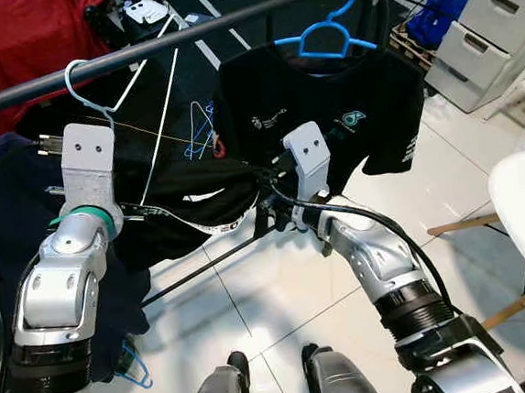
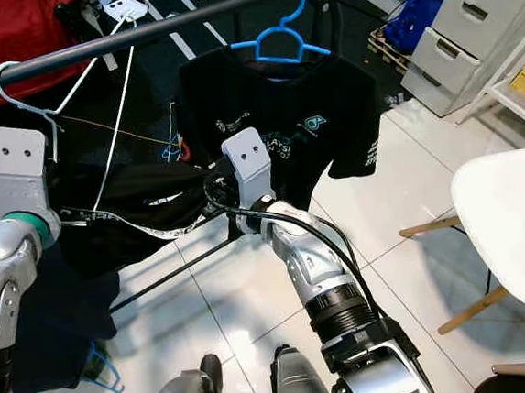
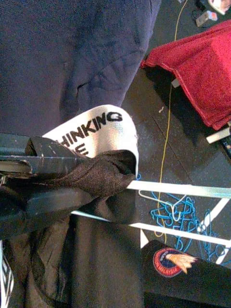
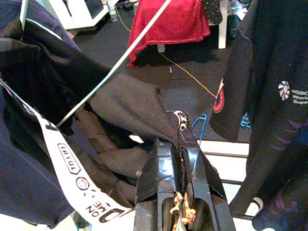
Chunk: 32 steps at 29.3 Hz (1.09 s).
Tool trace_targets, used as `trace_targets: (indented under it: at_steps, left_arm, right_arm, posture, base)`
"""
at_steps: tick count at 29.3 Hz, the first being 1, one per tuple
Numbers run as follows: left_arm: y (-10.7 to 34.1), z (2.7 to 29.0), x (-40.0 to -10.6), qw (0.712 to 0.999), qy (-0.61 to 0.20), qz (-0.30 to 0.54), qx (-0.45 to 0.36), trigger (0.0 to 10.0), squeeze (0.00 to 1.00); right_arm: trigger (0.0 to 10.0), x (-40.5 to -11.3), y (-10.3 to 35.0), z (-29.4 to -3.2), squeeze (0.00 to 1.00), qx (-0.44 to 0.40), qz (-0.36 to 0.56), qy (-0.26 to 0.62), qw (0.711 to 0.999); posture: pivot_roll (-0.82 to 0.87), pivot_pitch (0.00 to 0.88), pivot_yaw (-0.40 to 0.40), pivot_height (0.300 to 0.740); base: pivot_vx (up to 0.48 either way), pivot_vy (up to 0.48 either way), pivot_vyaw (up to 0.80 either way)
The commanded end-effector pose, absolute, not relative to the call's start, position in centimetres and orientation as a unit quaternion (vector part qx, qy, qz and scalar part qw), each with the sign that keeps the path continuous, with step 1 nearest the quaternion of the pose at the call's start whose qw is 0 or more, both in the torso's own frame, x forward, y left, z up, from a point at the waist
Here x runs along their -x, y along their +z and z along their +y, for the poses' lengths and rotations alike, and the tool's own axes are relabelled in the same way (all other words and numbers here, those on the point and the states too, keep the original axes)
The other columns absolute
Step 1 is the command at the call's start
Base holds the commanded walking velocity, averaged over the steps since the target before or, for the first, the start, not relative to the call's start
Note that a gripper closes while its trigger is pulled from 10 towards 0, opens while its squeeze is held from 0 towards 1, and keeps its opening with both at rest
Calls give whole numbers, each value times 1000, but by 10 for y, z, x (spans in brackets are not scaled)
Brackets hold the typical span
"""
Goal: Hang hanger
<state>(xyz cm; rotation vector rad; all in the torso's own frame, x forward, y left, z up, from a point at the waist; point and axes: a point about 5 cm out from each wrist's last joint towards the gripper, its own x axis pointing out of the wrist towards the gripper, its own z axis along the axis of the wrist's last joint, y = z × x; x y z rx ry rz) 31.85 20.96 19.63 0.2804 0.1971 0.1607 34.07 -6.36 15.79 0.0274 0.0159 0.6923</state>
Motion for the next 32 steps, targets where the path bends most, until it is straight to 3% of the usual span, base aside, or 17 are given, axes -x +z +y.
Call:
trace_targets:
  at_steps: [1,5,6,16,17,20,24,29,32]
  left_arm:
    - [182,208,-318,978,75,127,-145,10000,0]
    - [181,202,-323,980,64,121,-146,10000,31]
    - [183,200,-325,980,64,113,-148,10000,1000]
    - [196,200,-321,984,40,76,-157,10000,1000]
    - [202,201,-315,986,15,57,-158,10000,0]
    - [206,203,-312,987,0,44,-156,10000,0]
    - [231,218,-296,983,-75,-20,-168,10000,0]
    - [236,222,-291,977,-99,-28,-187,10000,0]
    - [237,225,-277,959,-169,-18,-226,10000,0]
  right_arm:
    - [0,-339,155,-66,0,-16,10,335,942]
    - [0,-339,155,-67,0,-20,7,329,944]
    - [0,-339,156,-67,0,-20,6,328,944]
    - [0,-341,157,-70,0,-20,3,322,947]
    - [0,-341,157,-70,0,-21,3,322,947]
    - [0,-341,157,-70,0,-21,3,322,947]
    - [0,-340,157,-69,0,-23,3,322,946]
    - [0,-339,156,-69,0,-23,3,323,946]
    - [0,-332,151,-68,0,-19,8,336,942]
  posture:
    - [-164,129,75,740]
    - [-165,129,79,740]
    - [-165,127,80,740]
    - [-155,131,82,740]
    - [-146,137,84,740]
    - [-145,138,85,740]
    - [-131,147,85,740]
    - [-118,148,83,740]
    - [-100,147,81,740]
  base:
    - [0,0,0]
    - [0,0,0]
    - [0,0,0]
    - [0,0,0]
    - [0,0,0]
    - [0,0,0]
    - [0,0,0]
    - [0,0,0]
    - [0,0,0]
